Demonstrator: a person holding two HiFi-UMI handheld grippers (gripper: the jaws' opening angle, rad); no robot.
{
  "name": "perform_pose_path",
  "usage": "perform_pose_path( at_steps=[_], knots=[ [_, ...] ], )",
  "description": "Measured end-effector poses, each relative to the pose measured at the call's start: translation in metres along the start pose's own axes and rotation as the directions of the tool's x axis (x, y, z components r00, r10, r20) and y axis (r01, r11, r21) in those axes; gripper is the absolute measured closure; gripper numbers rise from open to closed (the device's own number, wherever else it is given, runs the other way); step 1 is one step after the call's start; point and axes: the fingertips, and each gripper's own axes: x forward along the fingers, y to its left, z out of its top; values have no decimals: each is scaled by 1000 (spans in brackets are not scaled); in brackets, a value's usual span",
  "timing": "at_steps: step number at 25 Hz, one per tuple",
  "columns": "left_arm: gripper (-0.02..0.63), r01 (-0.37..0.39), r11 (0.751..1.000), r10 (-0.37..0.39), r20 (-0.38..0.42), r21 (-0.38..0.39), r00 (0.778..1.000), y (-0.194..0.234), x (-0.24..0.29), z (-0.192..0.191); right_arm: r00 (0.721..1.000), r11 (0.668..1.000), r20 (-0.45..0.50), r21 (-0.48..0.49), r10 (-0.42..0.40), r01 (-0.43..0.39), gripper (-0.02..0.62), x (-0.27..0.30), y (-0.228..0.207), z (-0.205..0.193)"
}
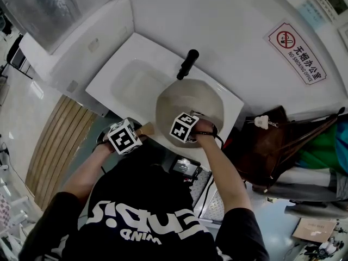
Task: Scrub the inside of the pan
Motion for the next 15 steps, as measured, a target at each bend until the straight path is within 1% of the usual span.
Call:
perform_pose_path(
  at_steps=[7,11,15],
  knots=[
    [445,0,1000,0,-11,-2,1000,-1,0,-1,999,1000,45,-20,6,-5,522,-1,8,28],
    [445,-1,1000,1,-13,-3,1000,0,1,-1,998,1000,65,-12,-3,4,522,-1,1,44],
    [446,-1,1000,1,-10,-1,1000,1,2,-1,996,999,82,6,-34,34,522,0,-13,55]
  ],
)
